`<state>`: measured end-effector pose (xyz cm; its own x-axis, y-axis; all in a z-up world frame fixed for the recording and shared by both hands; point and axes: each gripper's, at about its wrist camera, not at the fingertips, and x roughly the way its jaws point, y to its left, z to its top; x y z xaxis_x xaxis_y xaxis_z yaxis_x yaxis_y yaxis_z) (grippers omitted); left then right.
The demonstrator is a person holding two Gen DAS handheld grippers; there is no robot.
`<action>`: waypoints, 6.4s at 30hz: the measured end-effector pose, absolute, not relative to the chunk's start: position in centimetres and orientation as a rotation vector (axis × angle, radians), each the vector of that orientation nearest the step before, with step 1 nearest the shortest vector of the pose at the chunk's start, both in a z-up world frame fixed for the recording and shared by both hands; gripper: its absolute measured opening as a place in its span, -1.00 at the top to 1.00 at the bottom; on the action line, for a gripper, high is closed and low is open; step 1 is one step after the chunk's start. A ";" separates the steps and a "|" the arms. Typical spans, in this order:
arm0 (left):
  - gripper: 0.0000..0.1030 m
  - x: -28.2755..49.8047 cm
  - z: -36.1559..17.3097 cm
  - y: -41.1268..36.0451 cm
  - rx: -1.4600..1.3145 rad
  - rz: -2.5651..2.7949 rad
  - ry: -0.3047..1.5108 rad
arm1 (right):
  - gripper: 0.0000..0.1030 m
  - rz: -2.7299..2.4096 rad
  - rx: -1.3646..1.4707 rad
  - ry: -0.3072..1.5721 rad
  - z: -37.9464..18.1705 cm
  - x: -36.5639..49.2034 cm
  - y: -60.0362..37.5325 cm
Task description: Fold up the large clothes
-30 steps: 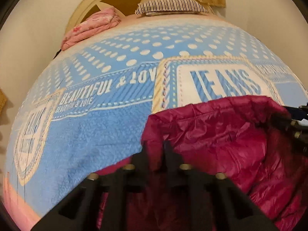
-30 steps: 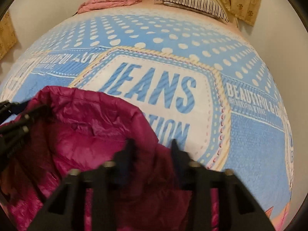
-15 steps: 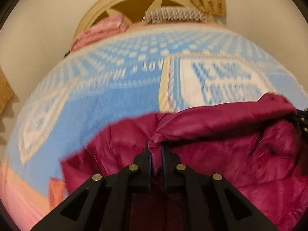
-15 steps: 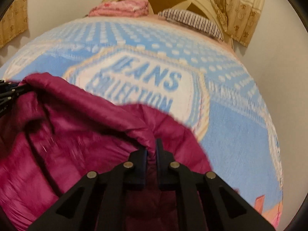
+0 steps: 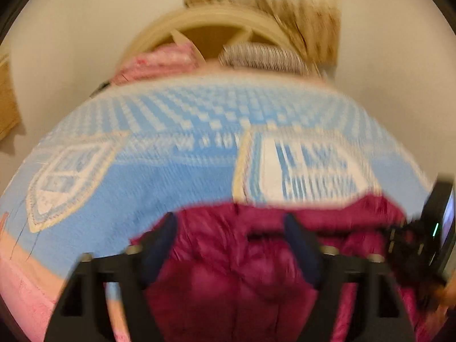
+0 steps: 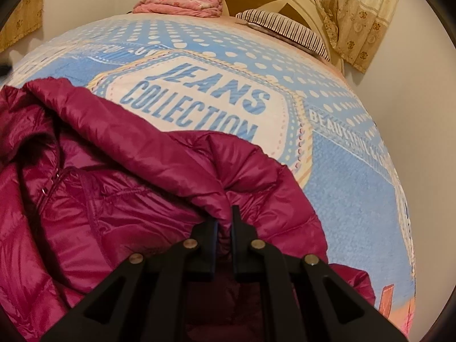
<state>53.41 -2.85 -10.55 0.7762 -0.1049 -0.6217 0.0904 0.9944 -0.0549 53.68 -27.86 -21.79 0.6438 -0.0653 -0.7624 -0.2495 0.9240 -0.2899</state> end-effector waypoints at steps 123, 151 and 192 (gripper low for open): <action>-0.83 30.9 -17.2 3.5 0.148 0.053 0.872 | -0.81 0.046 -0.050 0.912 -20.6 32.8 -33.5; -0.83 12.6 -20.7 6.3 0.041 -0.023 0.895 | -0.79 0.028 0.017 0.909 -23.8 13.7 -35.1; 0.92 15.0 -3.4 7.5 -0.016 -0.218 0.531 | 0.88 0.140 0.018 0.302 -3.7 9.8 -31.8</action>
